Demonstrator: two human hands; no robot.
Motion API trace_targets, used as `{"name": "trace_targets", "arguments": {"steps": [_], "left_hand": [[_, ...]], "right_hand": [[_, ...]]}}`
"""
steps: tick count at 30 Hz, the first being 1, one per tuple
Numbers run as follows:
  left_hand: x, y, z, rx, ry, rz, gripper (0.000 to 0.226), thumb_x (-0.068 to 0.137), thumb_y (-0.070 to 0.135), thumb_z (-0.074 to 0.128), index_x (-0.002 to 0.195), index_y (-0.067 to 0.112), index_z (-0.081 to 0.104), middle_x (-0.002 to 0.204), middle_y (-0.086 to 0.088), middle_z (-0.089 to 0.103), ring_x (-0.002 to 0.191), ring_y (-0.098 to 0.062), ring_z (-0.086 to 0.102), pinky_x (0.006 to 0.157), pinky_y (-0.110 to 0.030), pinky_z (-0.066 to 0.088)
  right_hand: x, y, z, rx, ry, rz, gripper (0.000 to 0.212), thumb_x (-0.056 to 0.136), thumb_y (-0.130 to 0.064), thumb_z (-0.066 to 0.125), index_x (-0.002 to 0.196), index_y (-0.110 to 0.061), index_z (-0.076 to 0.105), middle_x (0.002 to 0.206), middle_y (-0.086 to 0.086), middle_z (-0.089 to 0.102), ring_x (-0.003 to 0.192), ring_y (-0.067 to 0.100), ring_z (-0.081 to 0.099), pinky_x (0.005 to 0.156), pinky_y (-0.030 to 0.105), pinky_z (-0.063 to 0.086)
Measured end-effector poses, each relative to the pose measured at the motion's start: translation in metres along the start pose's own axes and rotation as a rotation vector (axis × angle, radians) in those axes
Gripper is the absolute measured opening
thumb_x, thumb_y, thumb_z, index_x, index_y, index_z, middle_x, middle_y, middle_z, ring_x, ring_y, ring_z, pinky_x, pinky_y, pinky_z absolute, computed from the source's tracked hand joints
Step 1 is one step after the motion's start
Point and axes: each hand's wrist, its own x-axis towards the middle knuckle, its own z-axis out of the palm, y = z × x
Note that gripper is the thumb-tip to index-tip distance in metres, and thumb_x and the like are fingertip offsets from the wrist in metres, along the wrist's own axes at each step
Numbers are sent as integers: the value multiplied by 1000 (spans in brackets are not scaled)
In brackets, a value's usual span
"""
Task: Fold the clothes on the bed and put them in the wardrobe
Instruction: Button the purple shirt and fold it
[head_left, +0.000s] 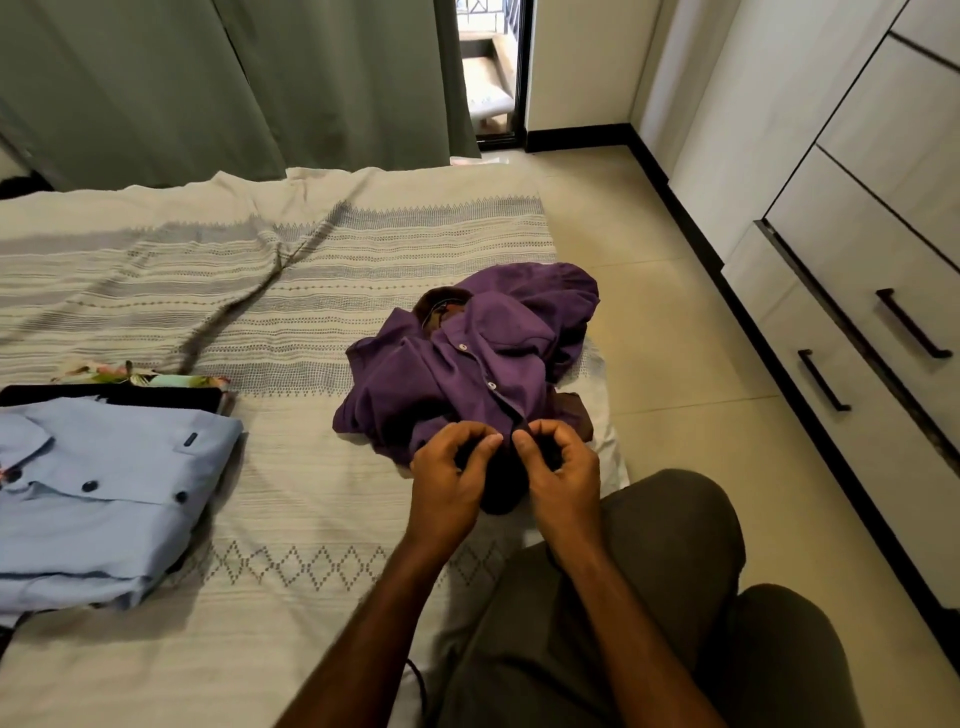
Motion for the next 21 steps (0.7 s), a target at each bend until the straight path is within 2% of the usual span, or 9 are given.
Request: {"name": "trace_targets", "arguments": {"steps": [3,5,9,12,17,21], "left_hand": [[-2,3,3,-27,22,-20,16,91,28,65,93,15,74,89,6,73,88,-14,70,81,-47,57],[-1,3,3,-34,37,-32,18,91,33,65,92,18,74,88,6,74,89,-16,69,82,-49,57],[-2,5,6,-30,31,-32,19,88,39,66,90,23,75,88,6,74,90,-21,70,82,-53,55],[-2,8,7,-15,43,-25,16,88,35,66,89,22,76,86,8,74,87,-18,70,81,-52,56],[-4,14,8,-29,45,-63,13,89,26,68,87,17,77,80,5,74,80,-15,71,77,-47,58],[-4,21,7,-124,58,-154,6,91,13,73,86,13,77,79,-1,75,78,-18,73,77,-42,61]], "right_hand": [[-4,0,0,13,-65,28,8,94,-18,70,100,-23,68,100,-2,71,95,10,68,86,37,60],[-5,0,1,-22,-52,-5,7,94,-17,70,100,-21,69,98,-4,71,93,10,68,85,39,59],[-8,-4,1,-76,-36,-76,21,94,-17,69,93,-37,64,94,-10,70,90,7,68,82,36,59],[-9,-6,0,-84,-19,-103,21,93,-16,71,93,-36,65,93,-12,71,89,6,68,82,36,60],[-10,-4,-3,-50,-28,-132,8,91,-19,72,96,-26,71,93,-9,74,90,8,70,82,39,60],[-10,-5,-6,16,-52,-176,16,87,-19,67,97,-29,74,95,-11,76,94,9,71,84,30,59]]}}
